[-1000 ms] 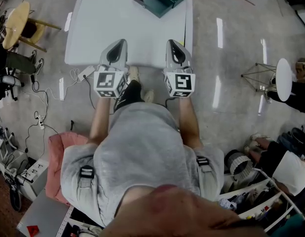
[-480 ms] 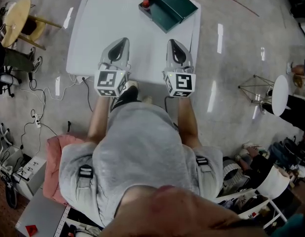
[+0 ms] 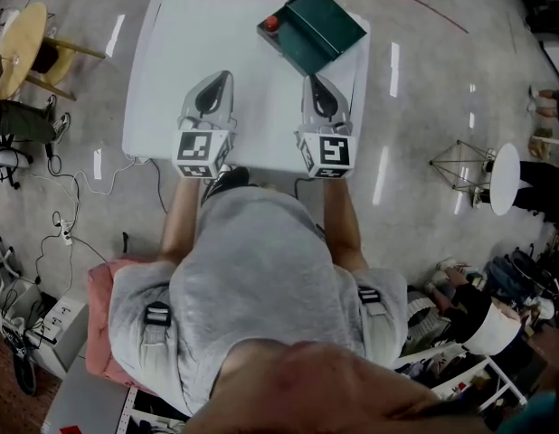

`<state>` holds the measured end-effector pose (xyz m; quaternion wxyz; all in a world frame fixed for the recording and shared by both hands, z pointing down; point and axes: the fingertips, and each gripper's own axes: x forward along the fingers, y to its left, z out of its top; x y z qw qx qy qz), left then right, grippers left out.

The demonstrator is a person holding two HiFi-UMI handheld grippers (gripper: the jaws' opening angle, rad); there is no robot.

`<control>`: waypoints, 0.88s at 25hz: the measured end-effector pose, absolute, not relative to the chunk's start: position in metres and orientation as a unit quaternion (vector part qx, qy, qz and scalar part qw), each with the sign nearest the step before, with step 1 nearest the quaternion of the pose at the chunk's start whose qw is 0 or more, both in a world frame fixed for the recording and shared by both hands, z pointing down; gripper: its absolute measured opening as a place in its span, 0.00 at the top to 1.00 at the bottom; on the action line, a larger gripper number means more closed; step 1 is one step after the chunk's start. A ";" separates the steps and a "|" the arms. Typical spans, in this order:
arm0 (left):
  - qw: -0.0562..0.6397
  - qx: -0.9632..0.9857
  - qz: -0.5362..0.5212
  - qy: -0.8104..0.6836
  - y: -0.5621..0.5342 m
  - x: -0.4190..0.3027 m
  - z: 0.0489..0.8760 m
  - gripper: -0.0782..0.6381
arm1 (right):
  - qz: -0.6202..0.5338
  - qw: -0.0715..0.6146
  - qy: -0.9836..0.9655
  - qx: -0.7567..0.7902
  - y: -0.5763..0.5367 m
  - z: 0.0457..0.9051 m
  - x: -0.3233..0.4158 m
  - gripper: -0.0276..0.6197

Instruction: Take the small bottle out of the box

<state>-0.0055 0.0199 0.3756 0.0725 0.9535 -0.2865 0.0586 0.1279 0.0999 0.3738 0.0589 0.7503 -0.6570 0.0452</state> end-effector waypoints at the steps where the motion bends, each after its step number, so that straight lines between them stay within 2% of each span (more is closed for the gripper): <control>1: 0.074 0.954 0.057 -0.284 0.014 -0.004 0.375 0.87 | 0.045 0.062 -0.656 0.751 0.095 0.373 0.128 0.95; 22: 0.098 0.959 0.067 -0.258 -0.077 0.007 0.405 0.87 | 0.080 0.092 -0.639 0.760 -0.002 0.404 0.135 0.95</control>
